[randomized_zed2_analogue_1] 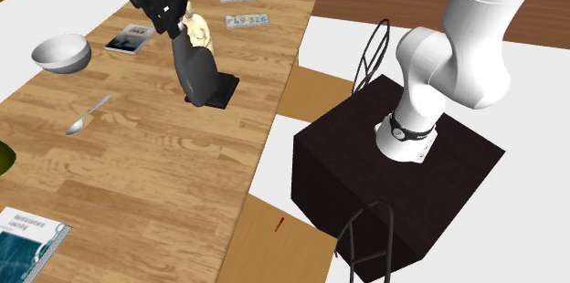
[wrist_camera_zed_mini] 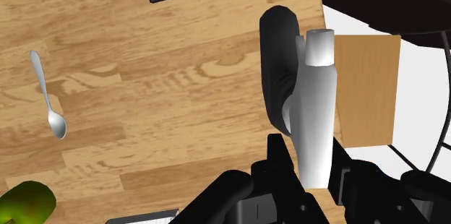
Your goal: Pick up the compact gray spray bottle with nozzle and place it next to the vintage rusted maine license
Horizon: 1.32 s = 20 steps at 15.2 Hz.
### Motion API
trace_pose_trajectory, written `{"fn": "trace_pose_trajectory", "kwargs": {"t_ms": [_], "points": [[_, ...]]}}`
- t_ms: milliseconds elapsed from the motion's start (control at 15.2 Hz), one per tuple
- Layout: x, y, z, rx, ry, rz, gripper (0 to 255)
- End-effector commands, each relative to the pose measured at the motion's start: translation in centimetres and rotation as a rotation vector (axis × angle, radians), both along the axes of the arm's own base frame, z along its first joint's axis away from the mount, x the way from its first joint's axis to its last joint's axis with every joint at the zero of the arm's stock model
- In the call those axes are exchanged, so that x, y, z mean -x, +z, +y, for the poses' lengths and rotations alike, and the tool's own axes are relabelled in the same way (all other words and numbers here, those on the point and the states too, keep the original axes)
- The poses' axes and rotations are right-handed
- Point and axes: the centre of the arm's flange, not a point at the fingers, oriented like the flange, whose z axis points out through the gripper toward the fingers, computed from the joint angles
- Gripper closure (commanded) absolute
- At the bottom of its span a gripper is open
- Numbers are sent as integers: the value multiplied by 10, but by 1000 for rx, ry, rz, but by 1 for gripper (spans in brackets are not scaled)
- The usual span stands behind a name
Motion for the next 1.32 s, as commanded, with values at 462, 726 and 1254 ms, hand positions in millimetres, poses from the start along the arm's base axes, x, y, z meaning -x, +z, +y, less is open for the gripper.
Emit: {"fn": "trace_pose_trajectory", "kwargs": {"t_ms": [462, 726, 1254], "points": [[0, 47, 0, 0, 0, 0, 255], [0, 68, 0, 0, 0, 0, 255], [20, 88, -14, 0, 0, 0, 255]]}}
